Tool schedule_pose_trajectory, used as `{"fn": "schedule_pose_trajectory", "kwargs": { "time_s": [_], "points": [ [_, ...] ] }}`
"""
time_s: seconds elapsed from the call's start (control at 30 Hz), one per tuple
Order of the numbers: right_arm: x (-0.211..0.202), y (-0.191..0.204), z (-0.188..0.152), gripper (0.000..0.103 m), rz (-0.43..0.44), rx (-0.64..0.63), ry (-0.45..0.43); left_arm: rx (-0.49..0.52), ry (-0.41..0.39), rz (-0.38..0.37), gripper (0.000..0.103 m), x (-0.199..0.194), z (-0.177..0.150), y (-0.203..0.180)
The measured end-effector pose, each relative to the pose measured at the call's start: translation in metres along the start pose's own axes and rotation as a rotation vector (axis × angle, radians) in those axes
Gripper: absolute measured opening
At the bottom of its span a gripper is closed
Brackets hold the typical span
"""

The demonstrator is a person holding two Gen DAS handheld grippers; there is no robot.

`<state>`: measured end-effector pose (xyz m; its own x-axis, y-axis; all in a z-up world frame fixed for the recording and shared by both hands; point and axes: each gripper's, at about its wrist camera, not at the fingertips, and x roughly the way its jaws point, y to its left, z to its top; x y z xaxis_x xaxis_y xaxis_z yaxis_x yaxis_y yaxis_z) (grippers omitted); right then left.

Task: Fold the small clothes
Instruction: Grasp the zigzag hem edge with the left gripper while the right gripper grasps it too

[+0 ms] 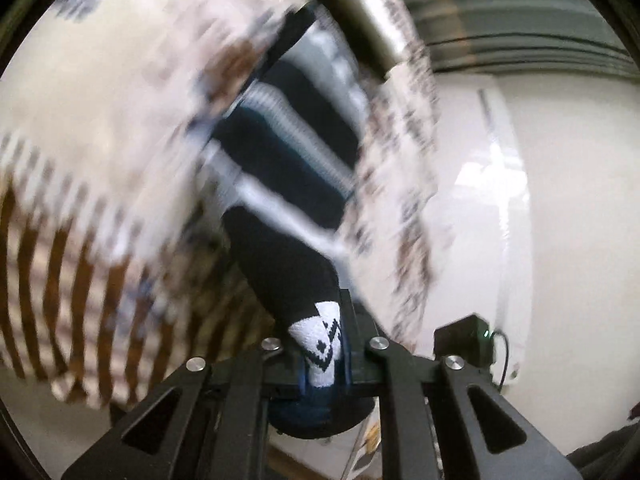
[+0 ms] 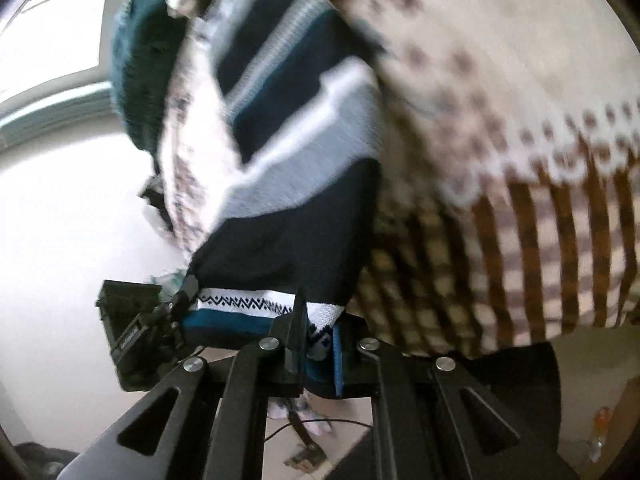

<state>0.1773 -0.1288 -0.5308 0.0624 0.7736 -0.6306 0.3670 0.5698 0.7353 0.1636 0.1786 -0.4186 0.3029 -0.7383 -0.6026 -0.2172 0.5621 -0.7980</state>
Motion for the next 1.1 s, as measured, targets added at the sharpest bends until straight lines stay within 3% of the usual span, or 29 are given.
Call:
{"fn": "schedule_pose_trajectory", "kwargs": {
  "time_s": [0.1,0.27,0.4,0.67,0.7,0.73,0.8,0.83,0.87,0.93,1.03,1.1],
  "points": [
    [-0.016,0.034,0.027,0.01,0.043,-0.006,-0.058,0.002,-0.032,-0.064,0.009,0.011,0.042,-0.022],
    [-0.039,0.082,0.101,0.01,0.069,-0.027,-0.155,0.026,-0.063,-0.082,0.009,0.046,0.124,-0.042],
    [-0.042,0.105,0.189,0.01,0.057,-0.027,-0.213,0.018,-0.07,-0.073,0.009,0.067,0.189,-0.035],
    [0.004,0.141,0.369,0.01,0.066,0.043,-0.226,-0.006,-0.05,-0.026,0.011,0.129,0.321,-0.008],
    [0.012,0.142,0.39,0.011,0.073,0.065,-0.214,-0.035,-0.023,-0.035,0.013,0.142,0.336,0.001],
    [0.02,0.141,0.408,0.014,0.066,0.091,-0.214,-0.049,-0.013,-0.031,0.022,0.149,0.347,0.006],
    [0.03,0.136,0.439,0.018,0.065,0.146,-0.217,-0.024,-0.027,-0.027,0.043,0.152,0.359,0.007],
    [0.033,0.134,0.449,0.023,0.069,0.175,-0.218,-0.008,-0.037,-0.041,0.059,0.151,0.364,0.005],
    [0.034,0.133,0.458,0.027,0.076,0.201,-0.233,0.003,-0.051,-0.054,0.065,0.149,0.366,0.004],
    [0.03,0.137,0.463,0.048,0.08,0.184,-0.265,0.026,-0.08,-0.055,0.068,0.141,0.371,0.002],
    [0.02,0.153,0.461,0.057,0.006,0.06,-0.291,0.091,-0.092,0.036,0.068,0.136,0.372,-0.003],
    [0.02,0.157,0.458,0.062,-0.07,-0.009,-0.289,0.159,-0.057,0.116,0.068,0.144,0.369,-0.005]
  ]
}}
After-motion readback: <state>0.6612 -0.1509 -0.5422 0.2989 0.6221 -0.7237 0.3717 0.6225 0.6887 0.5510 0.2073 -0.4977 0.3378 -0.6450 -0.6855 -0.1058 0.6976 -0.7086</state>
